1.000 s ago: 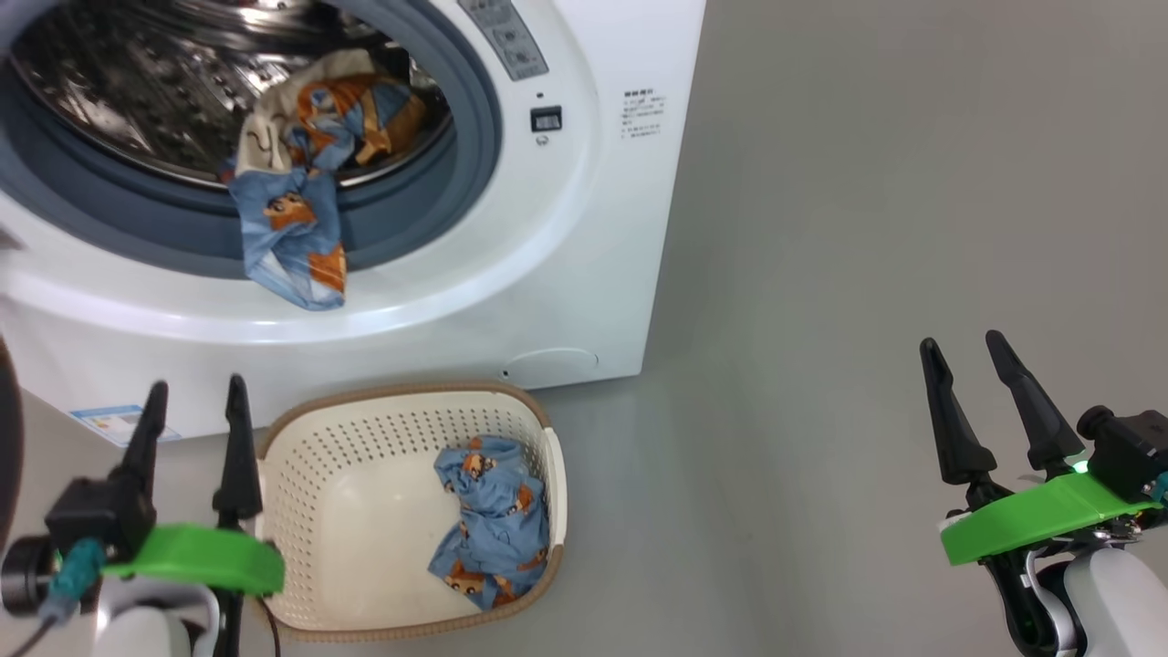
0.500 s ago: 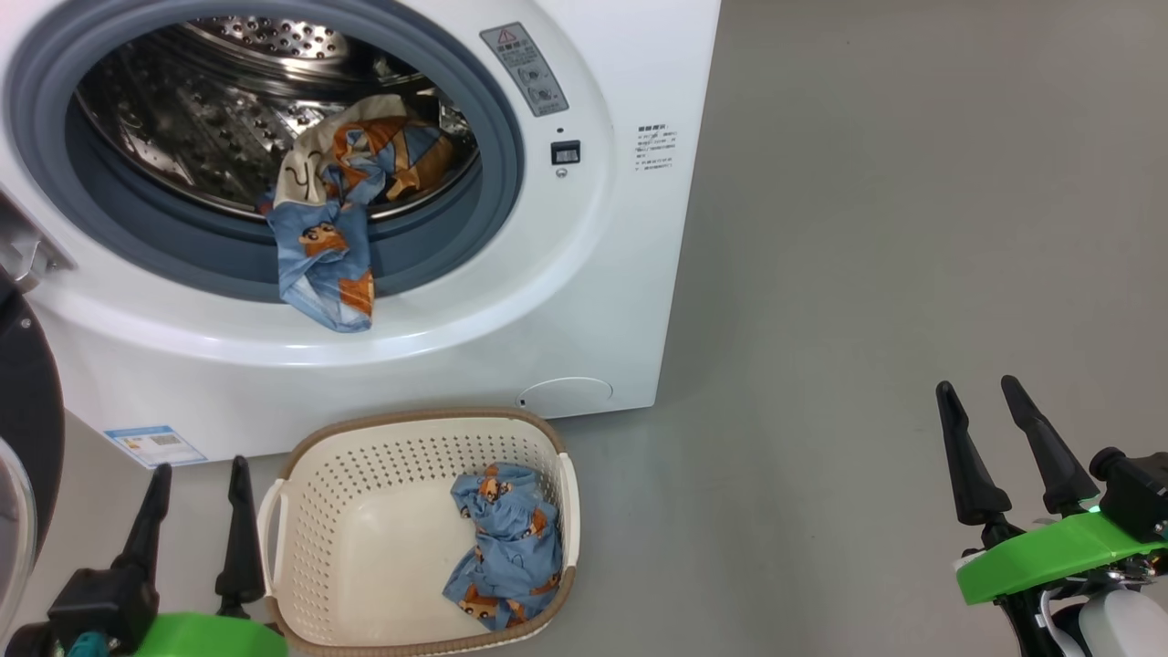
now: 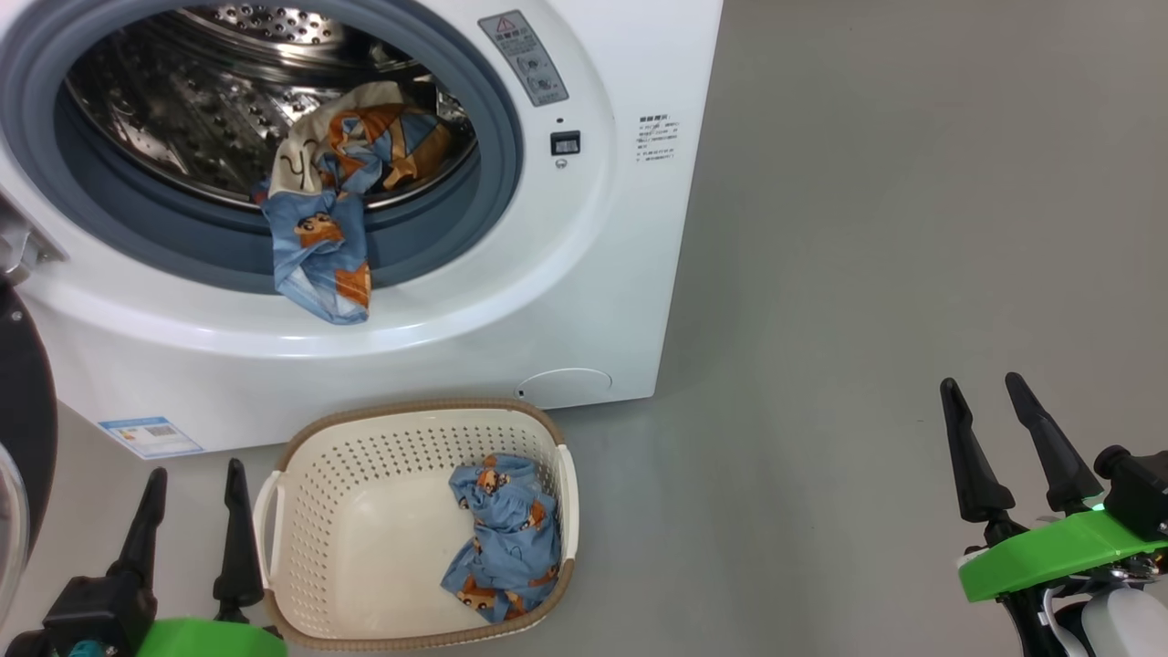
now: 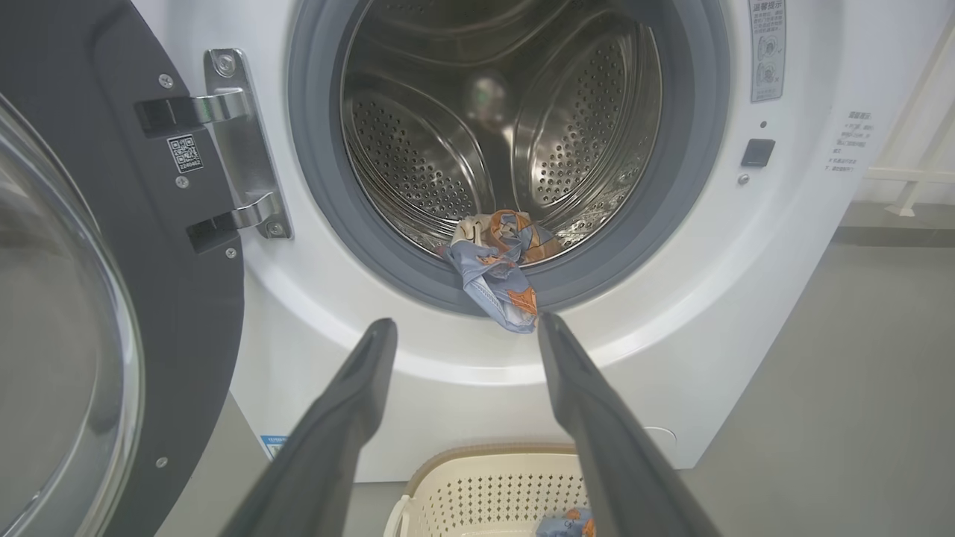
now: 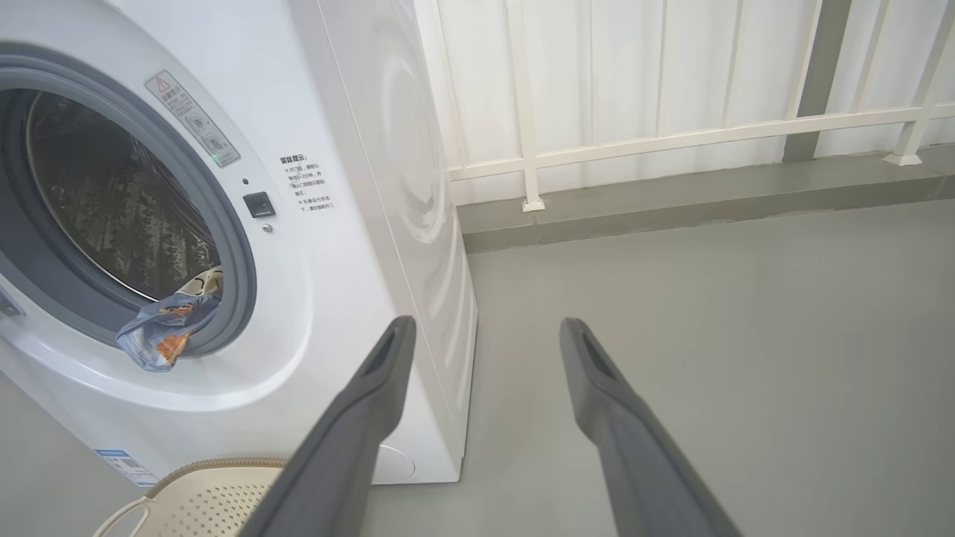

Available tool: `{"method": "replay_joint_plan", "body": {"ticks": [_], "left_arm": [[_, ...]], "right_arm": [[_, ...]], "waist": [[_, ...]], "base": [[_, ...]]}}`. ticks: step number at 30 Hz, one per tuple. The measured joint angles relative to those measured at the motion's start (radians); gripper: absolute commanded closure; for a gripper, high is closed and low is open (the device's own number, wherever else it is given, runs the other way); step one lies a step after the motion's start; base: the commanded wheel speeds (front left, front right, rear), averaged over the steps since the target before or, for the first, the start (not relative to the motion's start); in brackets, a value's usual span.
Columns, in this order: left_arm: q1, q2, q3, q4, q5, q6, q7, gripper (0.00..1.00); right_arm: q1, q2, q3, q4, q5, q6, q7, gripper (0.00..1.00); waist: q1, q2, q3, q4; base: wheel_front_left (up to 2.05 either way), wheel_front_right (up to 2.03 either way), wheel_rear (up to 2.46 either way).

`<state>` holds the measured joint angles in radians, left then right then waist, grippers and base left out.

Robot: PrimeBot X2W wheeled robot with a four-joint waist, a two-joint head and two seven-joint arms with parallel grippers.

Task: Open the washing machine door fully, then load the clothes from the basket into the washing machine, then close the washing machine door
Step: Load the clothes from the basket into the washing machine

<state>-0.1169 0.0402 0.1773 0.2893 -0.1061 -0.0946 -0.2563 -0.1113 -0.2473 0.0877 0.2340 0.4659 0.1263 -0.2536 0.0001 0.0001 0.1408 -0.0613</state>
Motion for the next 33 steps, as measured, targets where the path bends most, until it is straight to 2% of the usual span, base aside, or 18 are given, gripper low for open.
{"method": "replay_joint_plan", "body": {"ticks": [14, 23, 33], "left_arm": [[-0.032, -0.002, 0.0, 0.007, 0.0, 0.0, 0.0, 0.0], [-0.166, 0.0, 0.001, 0.052, 0.003, -0.001, 0.0, 0.0], [-0.372, 0.024, 0.011, 0.174, -0.007, -0.011, 0.0, 0.0]], "right_arm": [[-0.011, 0.007, 0.002, -0.015, 0.0, 0.0, 0.0, 0.0], [-0.079, 0.006, 0.001, -0.033, 0.0, 0.0, 0.0, 0.0], [-0.167, 0.005, 0.006, -0.046, 0.0, 0.0, 0.0, 0.0]], "waist": [[0.0, 0.0, 0.068, -0.003], [0.0001, 0.0, 0.16, 0.002], [0.0001, 0.0, 0.278, -0.001]], "base": [[0.0, 0.0, 0.0], [0.0, 0.0, 0.0], [0.0, 0.0, 0.0]]}}
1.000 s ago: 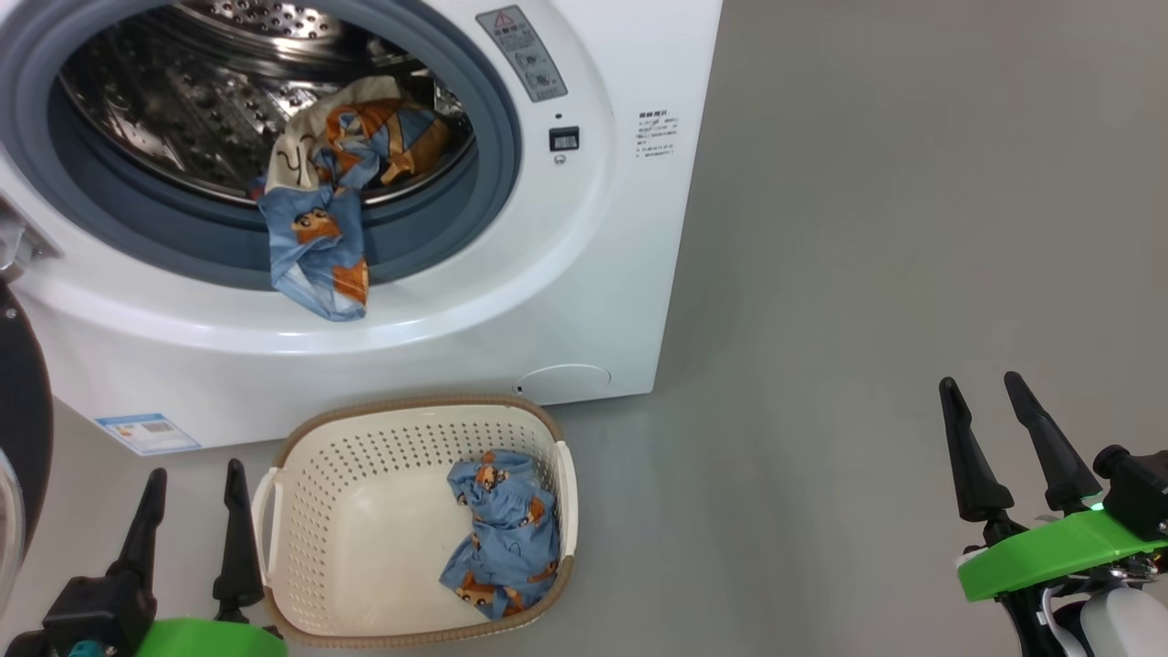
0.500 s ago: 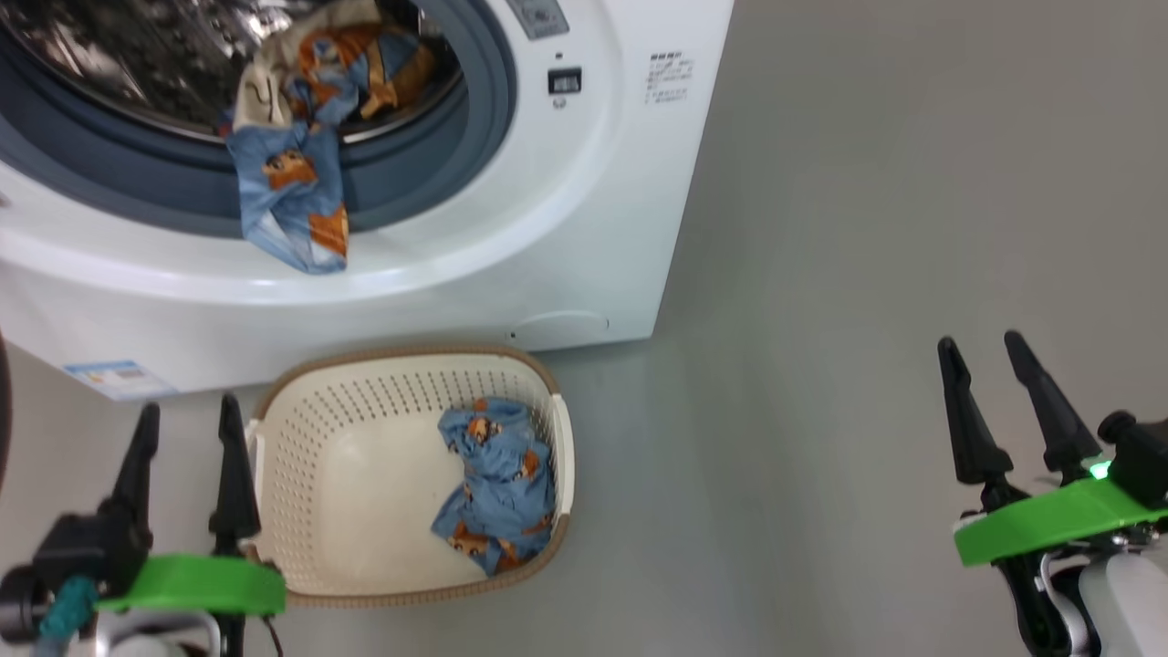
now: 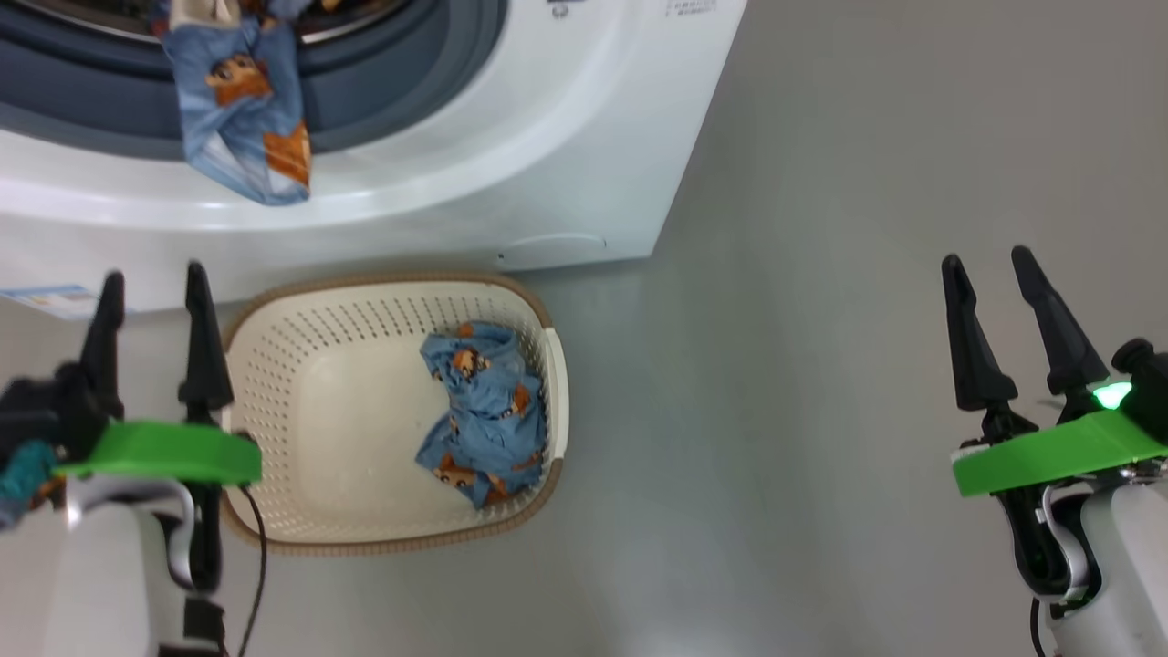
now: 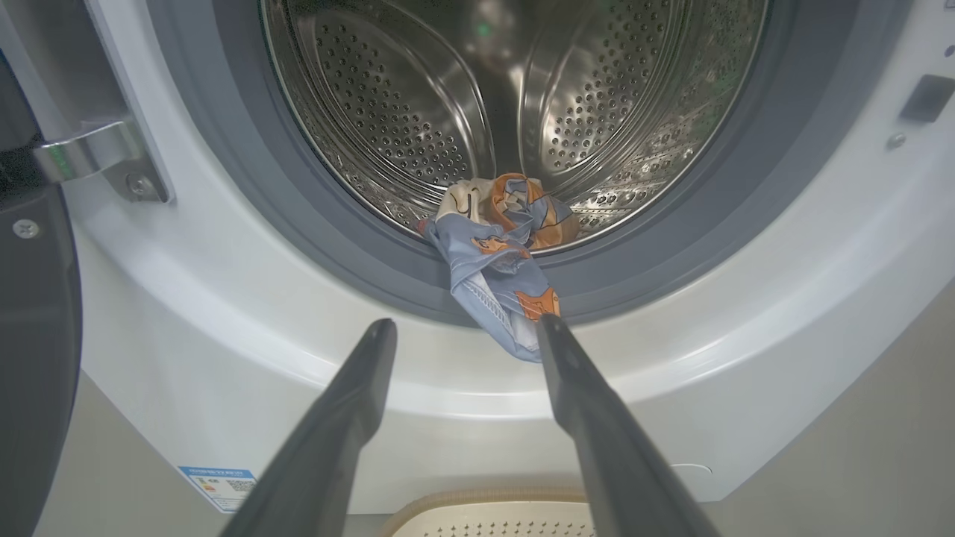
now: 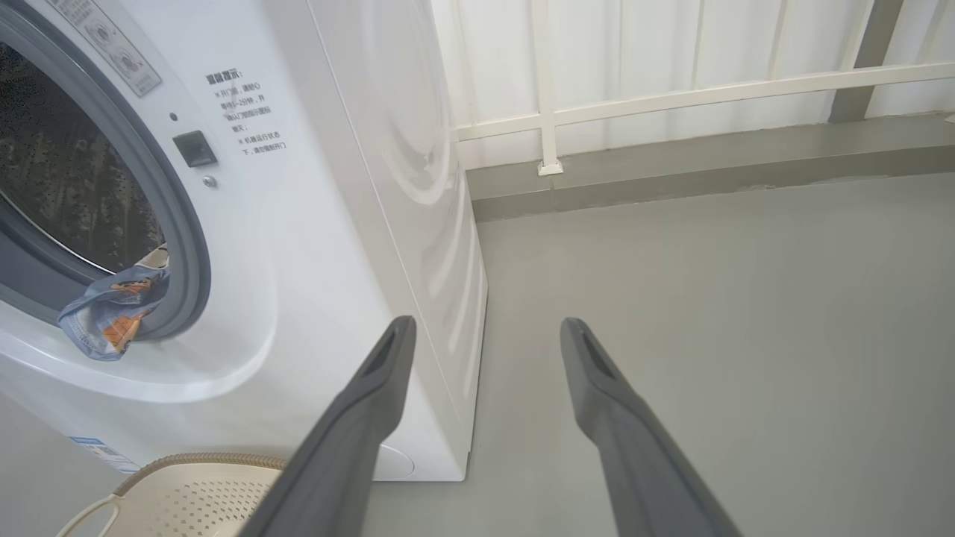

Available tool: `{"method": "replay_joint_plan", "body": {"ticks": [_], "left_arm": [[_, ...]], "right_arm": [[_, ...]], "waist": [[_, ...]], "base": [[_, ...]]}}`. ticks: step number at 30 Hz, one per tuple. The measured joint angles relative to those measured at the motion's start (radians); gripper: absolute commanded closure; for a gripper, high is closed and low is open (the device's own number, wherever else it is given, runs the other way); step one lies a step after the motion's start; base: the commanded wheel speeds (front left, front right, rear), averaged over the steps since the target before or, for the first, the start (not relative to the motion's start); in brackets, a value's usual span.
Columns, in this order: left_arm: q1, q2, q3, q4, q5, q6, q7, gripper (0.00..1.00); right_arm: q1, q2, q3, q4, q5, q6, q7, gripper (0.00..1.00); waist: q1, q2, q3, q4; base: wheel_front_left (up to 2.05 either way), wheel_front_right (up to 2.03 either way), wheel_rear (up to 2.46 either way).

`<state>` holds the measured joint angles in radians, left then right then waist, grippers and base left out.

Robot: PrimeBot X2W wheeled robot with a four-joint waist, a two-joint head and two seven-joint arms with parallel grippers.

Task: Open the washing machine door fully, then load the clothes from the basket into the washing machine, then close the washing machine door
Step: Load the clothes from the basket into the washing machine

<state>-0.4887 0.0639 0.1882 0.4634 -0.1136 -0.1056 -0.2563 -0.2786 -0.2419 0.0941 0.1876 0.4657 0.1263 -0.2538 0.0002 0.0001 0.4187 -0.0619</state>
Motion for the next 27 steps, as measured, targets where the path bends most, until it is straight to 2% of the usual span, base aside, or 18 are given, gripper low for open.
{"method": "replay_joint_plan", "body": {"ticks": [14, 27], "left_arm": [[-0.234, 0.05, -0.017, 0.194, -0.002, -0.018, 0.0, 0.0], [-0.358, 0.084, -0.013, 0.324, -0.003, -0.02, 0.0, 0.0]], "right_arm": [[-0.071, 0.003, 0.024, -0.014, 0.0, 0.0, 0.0, 0.0], [-0.088, 0.022, 0.036, -0.016, 0.0, 0.0, 0.0, 0.0]], "waist": [[0.0, 0.0, 0.125, -0.029], [-0.0001, 0.0, 0.177, -0.083]], "base": [[0.0, 0.0, 0.0], [0.0, 0.0, 0.0]]}}
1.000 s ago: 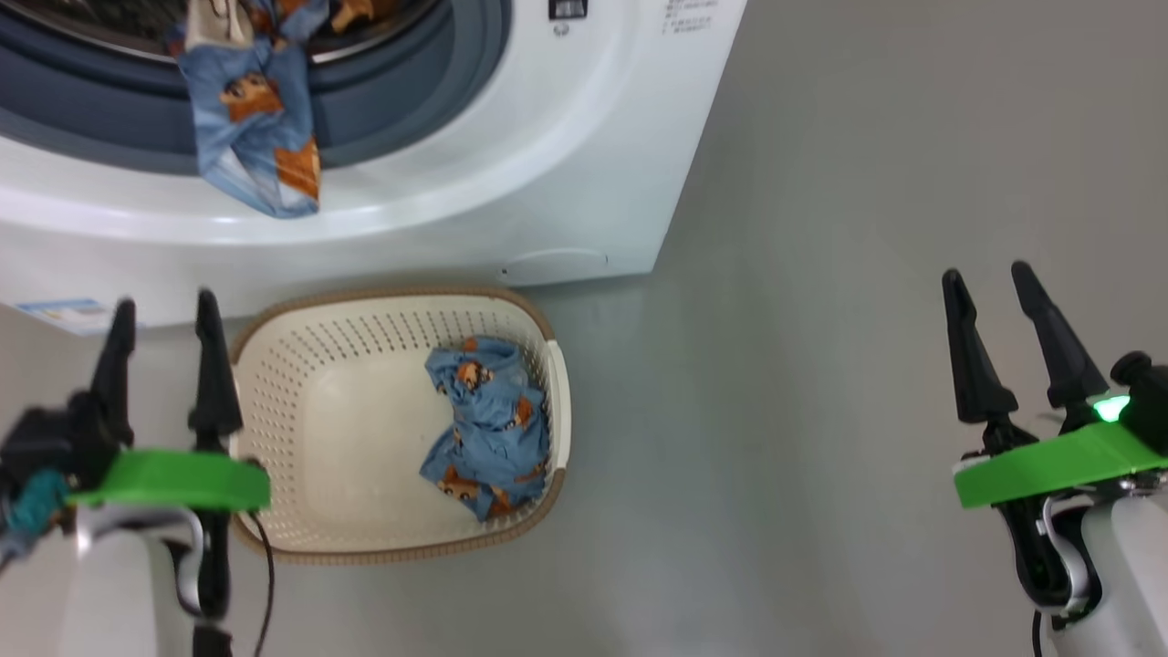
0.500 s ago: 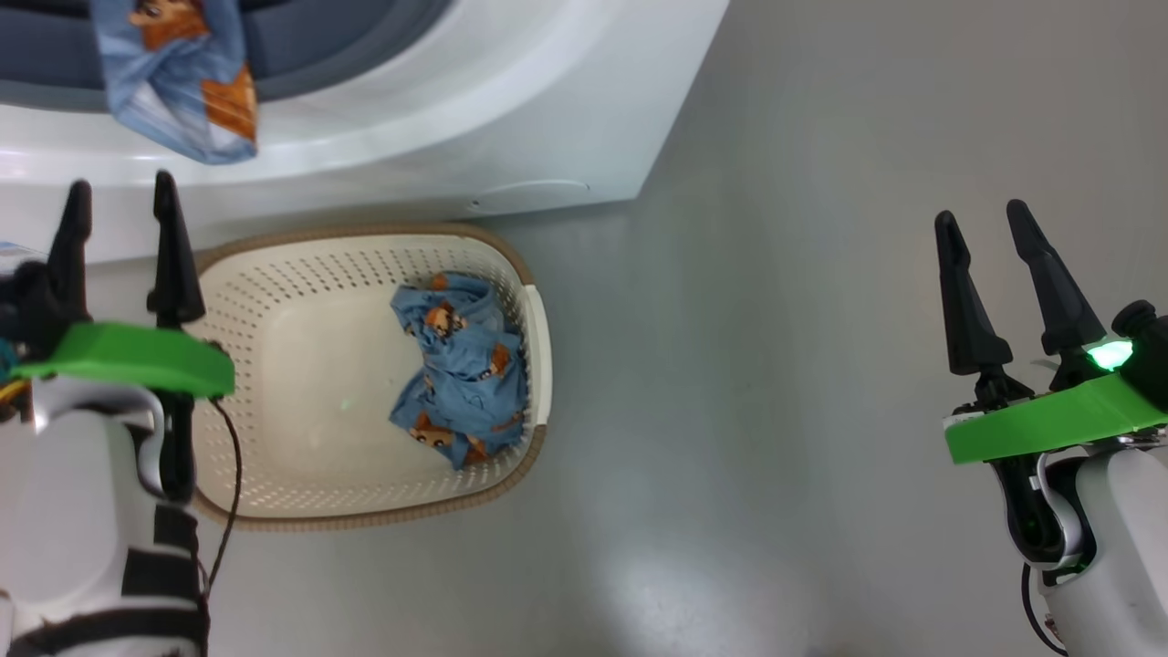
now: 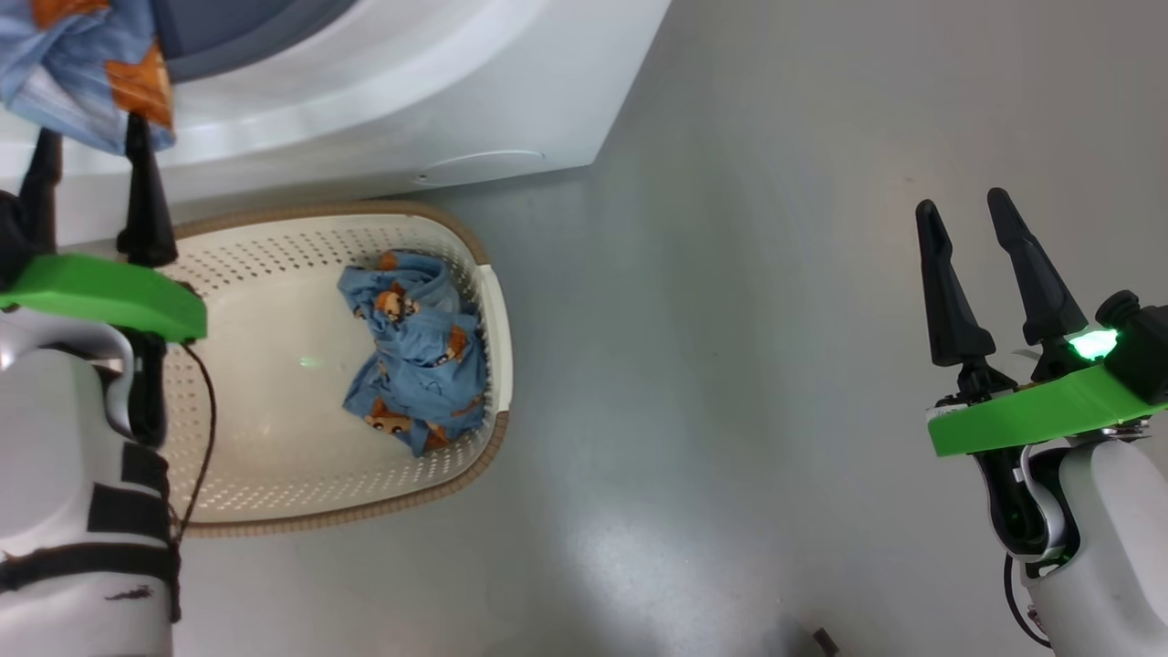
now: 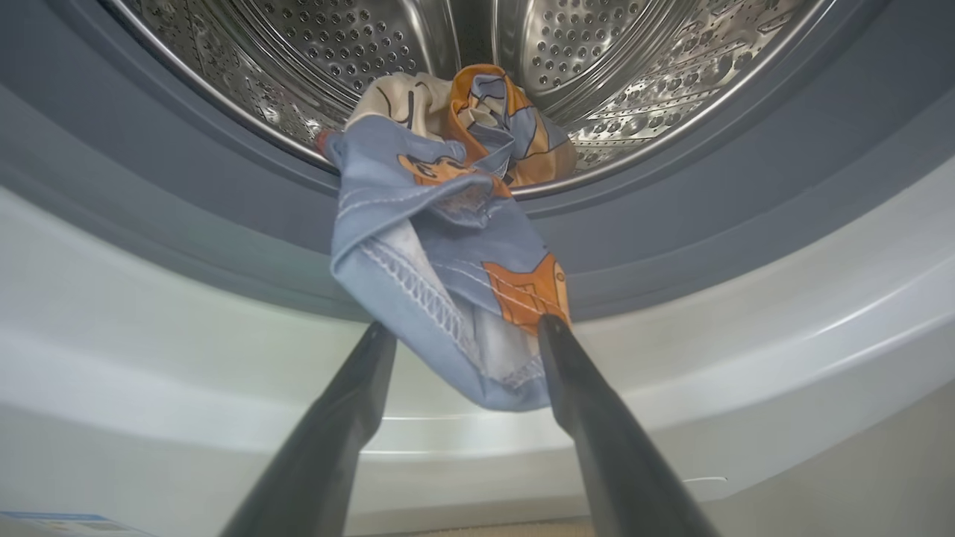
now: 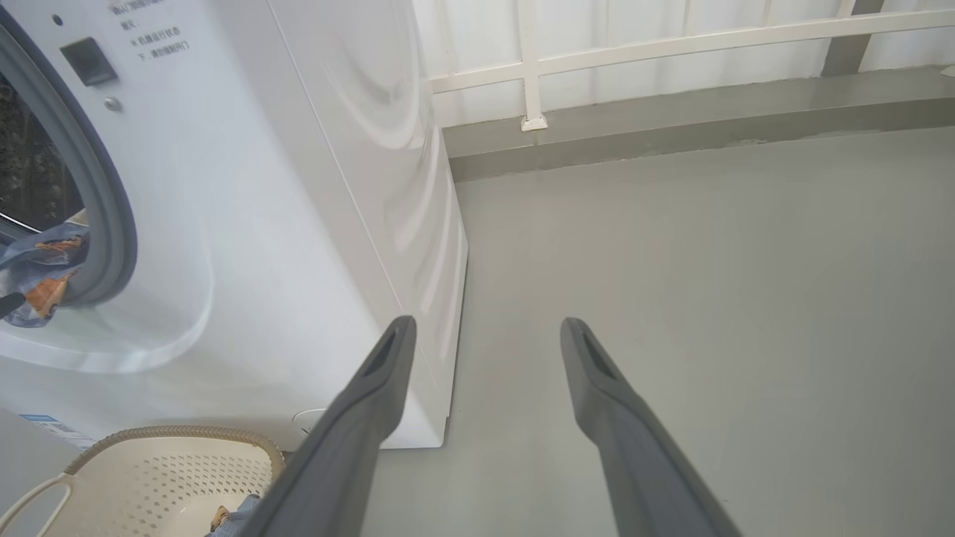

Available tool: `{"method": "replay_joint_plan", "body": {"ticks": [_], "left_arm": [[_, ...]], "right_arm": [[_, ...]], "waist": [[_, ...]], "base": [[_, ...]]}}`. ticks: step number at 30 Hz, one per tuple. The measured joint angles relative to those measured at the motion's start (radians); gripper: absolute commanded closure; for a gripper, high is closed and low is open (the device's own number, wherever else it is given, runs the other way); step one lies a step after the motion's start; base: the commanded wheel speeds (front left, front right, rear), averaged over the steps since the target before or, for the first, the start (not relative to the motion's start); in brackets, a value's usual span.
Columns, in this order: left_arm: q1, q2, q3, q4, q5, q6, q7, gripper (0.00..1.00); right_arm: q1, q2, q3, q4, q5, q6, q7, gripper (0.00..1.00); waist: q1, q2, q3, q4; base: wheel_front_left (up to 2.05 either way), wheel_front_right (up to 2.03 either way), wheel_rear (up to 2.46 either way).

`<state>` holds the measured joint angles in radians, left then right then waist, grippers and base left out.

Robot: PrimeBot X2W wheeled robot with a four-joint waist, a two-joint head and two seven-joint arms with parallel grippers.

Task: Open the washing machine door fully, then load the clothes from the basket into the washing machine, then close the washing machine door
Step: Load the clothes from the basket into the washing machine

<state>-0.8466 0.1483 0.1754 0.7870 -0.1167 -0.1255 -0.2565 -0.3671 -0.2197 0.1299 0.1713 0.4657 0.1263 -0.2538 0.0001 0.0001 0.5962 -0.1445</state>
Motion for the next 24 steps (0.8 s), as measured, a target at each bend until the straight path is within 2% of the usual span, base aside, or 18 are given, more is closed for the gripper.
{"method": "replay_joint_plan", "body": {"ticks": [2, 3, 4, 7, 16, 24], "left_arm": [[-0.012, 0.007, 0.005, 0.012, 0.0, 0.0, 0.0, 0.0], [-0.018, 0.011, 0.007, 0.017, 0.0, 0.0, 0.0, 0.06], [-0.022, 0.014, 0.007, 0.019, 0.0, 0.0, 0.0, 0.39], [-0.036, 0.02, 0.011, 0.02, 0.001, 0.0, 0.0, 1.0], [-0.059, 0.022, -0.012, -0.043, 0.028, 0.0, 0.0, 1.0], [-0.193, 0.04, -0.056, -0.012, 0.054, 0.0, 0.0, 1.0]], "right_arm": [[-0.003, 0.002, 0.0, 0.0, 0.0, 0.0, 0.0, 0.0], [-0.006, 0.003, 0.0, 0.0, 0.0, 0.0, 0.0, 0.0], [-0.01, 0.003, 0.0, -0.001, 0.0, 0.0, 0.0, 0.0], [-0.014, 0.004, -0.001, -0.002, 0.0, 0.0, 0.0, 0.0], [-0.017, 0.018, -0.004, -0.003, 0.0, 0.0, 0.0, 0.0], [-0.043, 0.028, 0.002, -0.005, 0.0, 0.0, 0.0, 0.0]], "waist": [[0.0, 0.0, 0.004, -0.007], [0.0, 0.0, 0.006, -0.01], [0.0, 0.0, 0.007, -0.012], [0.0, 0.0, 0.012, -0.016], [-0.0001, 0.0, 0.024, -0.012], [0.0, 0.0, 0.053, -0.017]], "base": [[0.0, 0.0, 0.0], [0.0, 0.0, 0.0], [0.0, 0.0, 0.0], [0.0, 0.0, 0.0], [0.0, 0.0, 0.0], [0.0, 0.0, 0.0]]}}
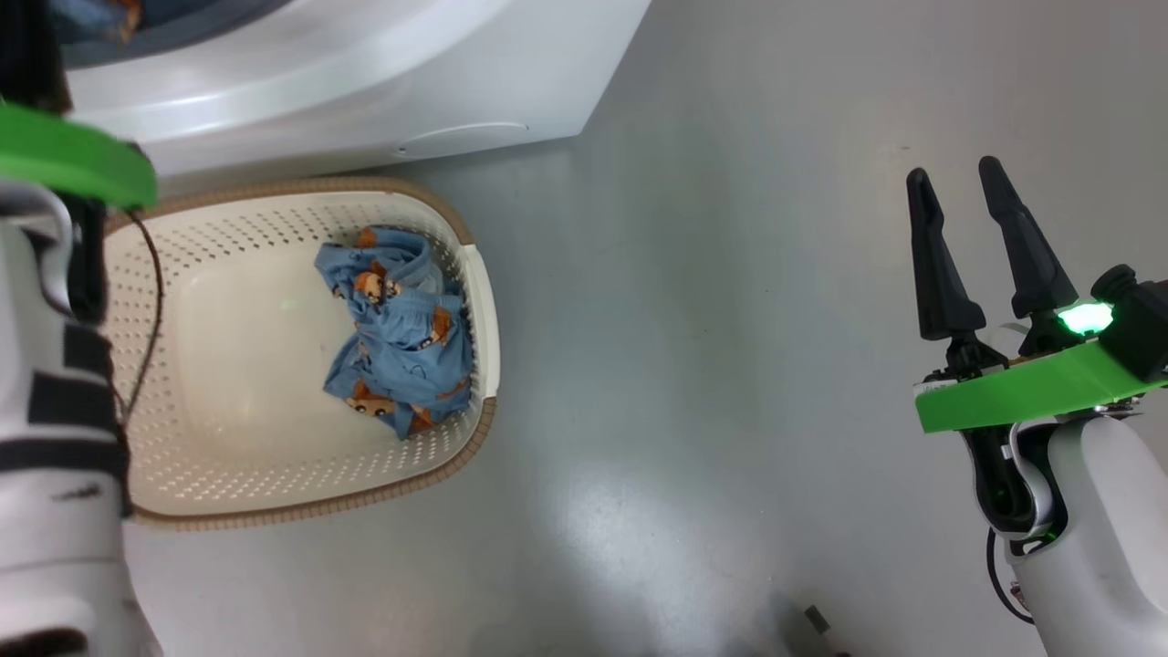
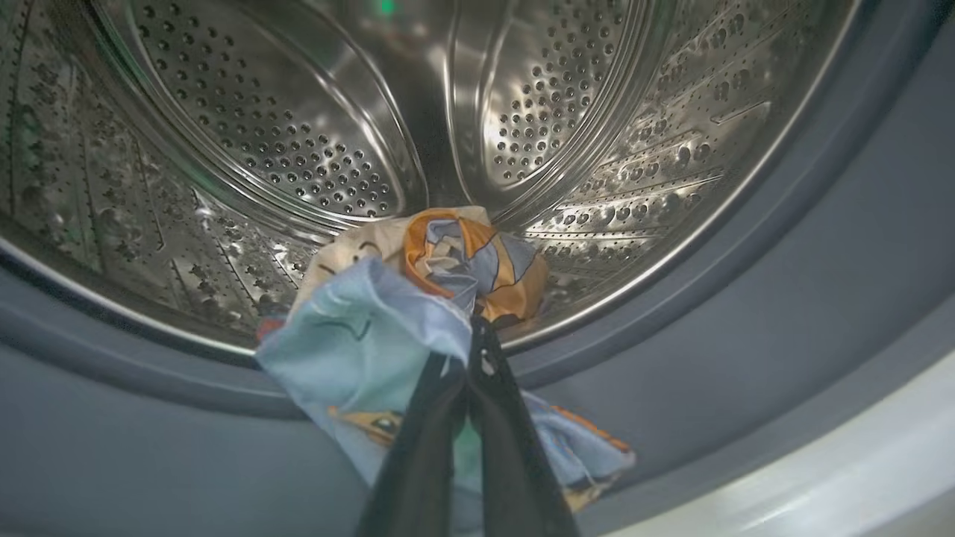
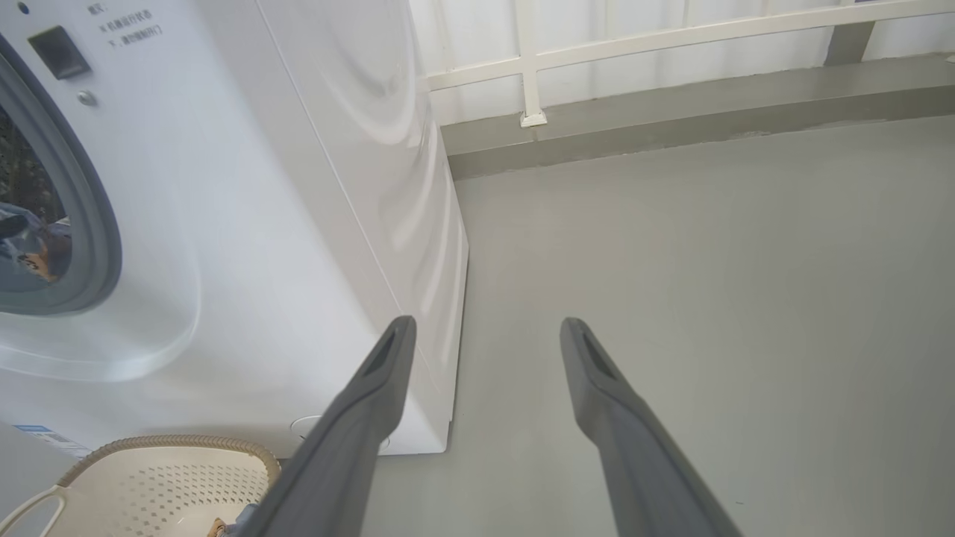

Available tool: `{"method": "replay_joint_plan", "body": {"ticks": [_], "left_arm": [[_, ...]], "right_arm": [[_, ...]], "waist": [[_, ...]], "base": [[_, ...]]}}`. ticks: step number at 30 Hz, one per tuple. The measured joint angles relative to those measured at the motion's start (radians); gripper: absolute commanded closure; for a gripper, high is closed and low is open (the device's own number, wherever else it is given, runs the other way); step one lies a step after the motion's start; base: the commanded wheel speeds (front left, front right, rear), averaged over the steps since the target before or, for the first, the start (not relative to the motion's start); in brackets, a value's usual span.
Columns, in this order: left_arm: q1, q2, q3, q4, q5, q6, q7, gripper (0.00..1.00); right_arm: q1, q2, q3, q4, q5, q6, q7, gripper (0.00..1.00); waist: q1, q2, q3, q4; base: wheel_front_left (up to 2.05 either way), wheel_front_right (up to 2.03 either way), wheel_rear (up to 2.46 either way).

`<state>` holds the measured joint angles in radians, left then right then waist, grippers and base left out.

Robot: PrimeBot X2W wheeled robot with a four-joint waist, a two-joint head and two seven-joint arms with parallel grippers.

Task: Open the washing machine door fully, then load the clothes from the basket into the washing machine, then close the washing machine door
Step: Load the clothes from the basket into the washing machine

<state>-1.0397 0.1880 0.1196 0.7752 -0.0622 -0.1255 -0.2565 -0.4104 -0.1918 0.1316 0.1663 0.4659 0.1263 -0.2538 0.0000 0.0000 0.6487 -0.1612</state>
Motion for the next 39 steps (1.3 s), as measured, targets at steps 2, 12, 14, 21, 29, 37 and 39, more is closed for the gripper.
{"method": "replay_joint_plan", "body": {"ticks": [2, 12, 14, 21, 29, 37, 39], "left_arm": [[-0.042, 0.009, -0.007, 0.03, 0.004, 0.0, 0.0, 1.0], [-0.264, 0.076, -0.053, 0.201, 0.058, 0.022, 0.0, 1.0], [-0.31, 0.086, -0.064, 0.197, 0.071, 0.034, 0.0, 1.0], [-0.343, 0.1, -0.089, 0.177, 0.079, 0.056, 0.0, 1.0], [-0.341, 0.105, -0.102, 0.367, 0.082, 0.074, 0.0, 1.0], [-0.391, 0.12, -0.114, 0.484, 0.08, 0.074, 0.001, 0.02], [-0.391, 0.12, -0.114, 0.494, 0.073, 0.074, 0.001, 0.0]], "right_arm": [[-0.001, 0.004, 0.002, 0.0, 0.0, 0.0, 0.0, 0.0], [-0.014, 0.025, 0.016, 0.0, 0.009, 0.0, 0.0, 0.0], [-0.017, 0.027, 0.016, -0.001, 0.009, 0.0, 0.0, 0.0], [-0.022, 0.037, 0.022, 0.0, 0.009, 0.0, 0.0, 0.0], [-0.033, 0.046, 0.033, 0.0, 0.009, 0.0, 0.0, 0.0], [-0.033, 0.049, 0.033, 0.002, 0.009, 0.0, 0.0, 0.0], [-0.033, 0.049, 0.034, 0.005, 0.009, 0.0, 0.0, 0.0]], "waist": [[0.0, 0.0, 0.005, -0.007], [0.0, 0.0, 0.029, -0.047], [0.0, 0.0, 0.037, -0.056], [0.0, 0.0, 0.06, -0.086], [0.0, 0.0, 0.065, -0.104], [0.0, 0.0, 0.047, -0.103], [0.0, 0.0, 0.04, -0.101]], "base": [[0.0, 0.0, 0.0], [0.0, 0.0, 0.0], [0.0, 0.0, 0.0], [0.0, 0.0, 0.0], [0.0, 0.0, 0.0], [0.0, 0.0, 0.0], [0.0, 0.0, 0.0]]}}
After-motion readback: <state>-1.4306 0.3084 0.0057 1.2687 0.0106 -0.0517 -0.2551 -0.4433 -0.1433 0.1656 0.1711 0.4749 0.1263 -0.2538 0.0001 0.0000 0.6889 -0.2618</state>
